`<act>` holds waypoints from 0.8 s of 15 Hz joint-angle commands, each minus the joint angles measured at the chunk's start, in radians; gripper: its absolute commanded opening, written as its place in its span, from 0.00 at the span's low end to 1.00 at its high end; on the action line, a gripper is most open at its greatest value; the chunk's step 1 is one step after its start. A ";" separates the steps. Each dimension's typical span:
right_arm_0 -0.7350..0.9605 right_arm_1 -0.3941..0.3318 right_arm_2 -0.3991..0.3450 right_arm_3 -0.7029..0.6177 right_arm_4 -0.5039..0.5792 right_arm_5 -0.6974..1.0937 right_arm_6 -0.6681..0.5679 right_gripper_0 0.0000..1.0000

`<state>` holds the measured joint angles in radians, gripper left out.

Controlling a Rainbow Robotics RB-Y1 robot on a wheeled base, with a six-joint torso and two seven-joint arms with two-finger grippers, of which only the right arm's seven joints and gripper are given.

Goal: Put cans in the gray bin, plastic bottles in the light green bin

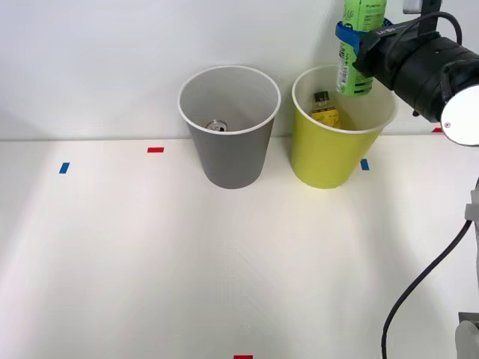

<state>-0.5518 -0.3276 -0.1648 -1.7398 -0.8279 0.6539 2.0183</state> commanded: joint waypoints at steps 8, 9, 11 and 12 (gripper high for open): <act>-0.014 -0.016 0.025 0.056 -0.091 -0.066 0.019 1.00; -0.014 -0.018 0.028 0.056 -0.091 -0.065 0.026 1.00; 0.001 -0.018 0.031 0.034 -0.089 -0.065 0.040 1.00; 0.033 -0.018 0.031 -0.009 -0.091 -0.065 0.048 1.00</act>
<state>-0.5465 -0.3447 -0.1343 -1.7118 -0.9183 0.5885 2.0577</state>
